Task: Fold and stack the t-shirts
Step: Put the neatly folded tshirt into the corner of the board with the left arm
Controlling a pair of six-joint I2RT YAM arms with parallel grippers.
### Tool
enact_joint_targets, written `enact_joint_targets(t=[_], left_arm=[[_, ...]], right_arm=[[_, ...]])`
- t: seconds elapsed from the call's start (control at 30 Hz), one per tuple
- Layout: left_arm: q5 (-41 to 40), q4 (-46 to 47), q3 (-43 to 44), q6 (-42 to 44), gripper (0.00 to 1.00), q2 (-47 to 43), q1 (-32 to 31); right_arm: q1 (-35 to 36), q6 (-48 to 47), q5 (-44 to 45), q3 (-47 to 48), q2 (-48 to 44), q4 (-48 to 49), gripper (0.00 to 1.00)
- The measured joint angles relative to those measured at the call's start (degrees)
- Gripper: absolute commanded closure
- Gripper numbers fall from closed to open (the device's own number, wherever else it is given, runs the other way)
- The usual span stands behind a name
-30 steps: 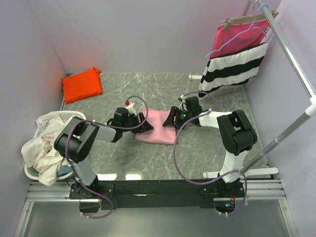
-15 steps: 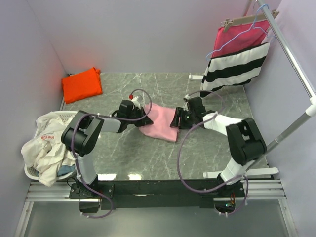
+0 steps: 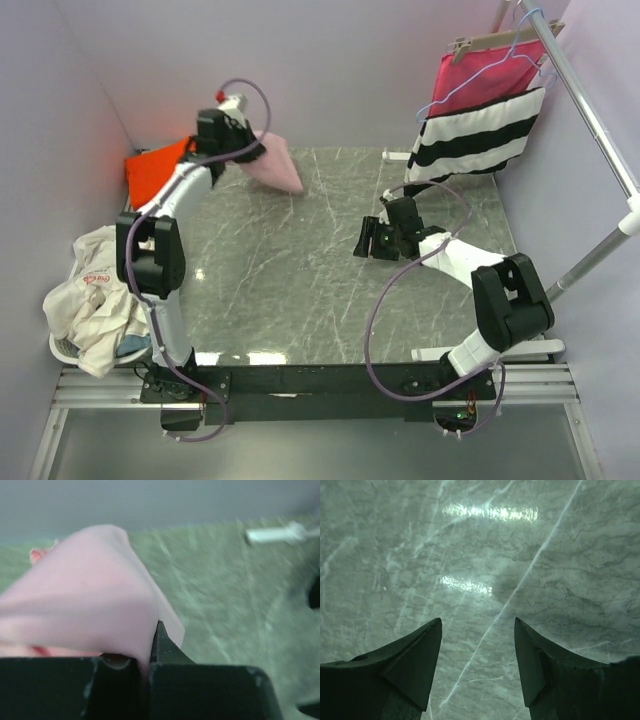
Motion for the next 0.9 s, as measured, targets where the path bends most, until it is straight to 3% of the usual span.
enact_joint_targets(t=[0.37,0.63,0.9], left_arm=[[-1.07,-13.75,25.57,10.84,0.99,17.59,19.80],[-0.85,-18.82,31.12,16.44,0.99,23.91,25.57],[-0.83,-20.13,31.67,18.51,0.99,24.11,28.55]], right_arm=[[0.00,-0.55,-1.88,3.02,5.79,-0.85,0.34],[0.00,0.15,-4.76,4.90,10.14,0.33,0.34],[0.02,0.52,-6.93,5.92,11.74,1.75,0.33]])
